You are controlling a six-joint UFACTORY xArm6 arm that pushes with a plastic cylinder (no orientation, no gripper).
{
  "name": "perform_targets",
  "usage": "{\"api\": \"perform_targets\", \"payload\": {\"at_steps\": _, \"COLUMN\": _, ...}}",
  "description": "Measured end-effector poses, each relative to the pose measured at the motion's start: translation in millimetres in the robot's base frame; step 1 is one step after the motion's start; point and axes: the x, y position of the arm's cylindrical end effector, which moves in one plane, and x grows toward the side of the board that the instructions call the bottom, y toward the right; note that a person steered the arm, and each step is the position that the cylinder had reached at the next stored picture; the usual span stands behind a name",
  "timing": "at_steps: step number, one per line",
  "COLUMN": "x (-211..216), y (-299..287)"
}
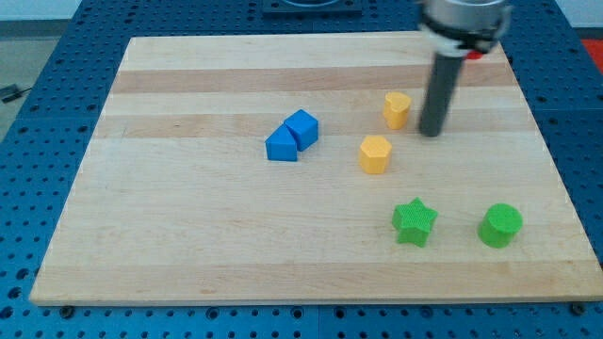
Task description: Move your arm above the yellow heart
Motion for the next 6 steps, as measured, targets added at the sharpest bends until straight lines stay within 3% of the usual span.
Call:
{"api": "perform_targets", "payload": {"at_steps": 1, "x": -22.5, "y": 49.5}}
{"api": "perform_targets", "payload": {"at_steps": 2, "x": -57.3, "y": 34.0}}
{"api": "perform_targets", "payload": {"at_steps": 3, "x": -54.8, "y": -14.8}}
{"api": "perform_targets", "payload": {"at_steps": 5, "x": 15.3, "y": -80.0}}
{"api": "perform_targets", "payload": {"at_steps": 6, "x": 15.3, "y": -79.3}}
